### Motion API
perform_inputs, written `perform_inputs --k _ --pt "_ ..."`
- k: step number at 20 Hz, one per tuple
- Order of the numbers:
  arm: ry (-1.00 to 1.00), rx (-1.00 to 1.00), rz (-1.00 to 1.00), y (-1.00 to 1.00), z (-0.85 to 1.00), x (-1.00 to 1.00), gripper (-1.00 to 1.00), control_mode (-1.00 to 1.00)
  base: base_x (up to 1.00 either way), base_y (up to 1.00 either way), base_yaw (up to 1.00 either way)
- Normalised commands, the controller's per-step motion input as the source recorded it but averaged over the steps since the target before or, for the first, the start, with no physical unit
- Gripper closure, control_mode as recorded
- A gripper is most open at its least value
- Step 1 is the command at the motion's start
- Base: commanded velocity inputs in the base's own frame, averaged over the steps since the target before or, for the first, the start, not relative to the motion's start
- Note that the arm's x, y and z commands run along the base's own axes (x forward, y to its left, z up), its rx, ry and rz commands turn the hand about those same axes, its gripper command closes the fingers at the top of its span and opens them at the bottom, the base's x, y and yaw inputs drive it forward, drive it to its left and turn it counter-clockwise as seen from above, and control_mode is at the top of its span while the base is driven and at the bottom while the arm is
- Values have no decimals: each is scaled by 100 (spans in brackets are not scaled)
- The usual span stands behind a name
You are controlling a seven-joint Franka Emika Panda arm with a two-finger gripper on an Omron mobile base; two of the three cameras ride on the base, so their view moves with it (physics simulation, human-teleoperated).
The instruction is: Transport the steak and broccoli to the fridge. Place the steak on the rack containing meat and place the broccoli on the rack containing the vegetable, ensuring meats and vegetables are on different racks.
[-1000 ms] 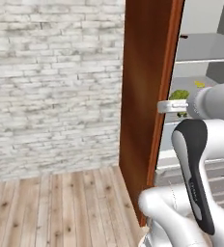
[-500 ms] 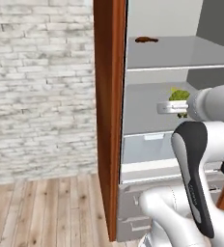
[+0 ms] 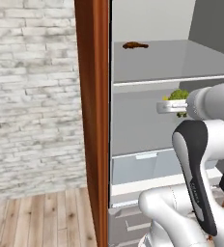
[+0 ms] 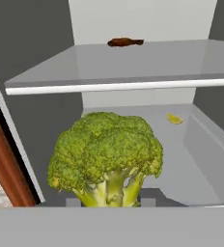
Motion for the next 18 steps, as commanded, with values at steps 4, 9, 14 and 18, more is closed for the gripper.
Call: perform_inputs --k 4,9,14,18 --pt "0 0 0 0 0 0 100 100 -6 -42 -34" --pt "0 0 0 0 0 0 100 100 -12 -49 -12" --pt "2 3 2 -45 -49 6 100 -100 0 -14 0" --pt "0 0 7 -27 -95 23 100 -100 0 0 0"
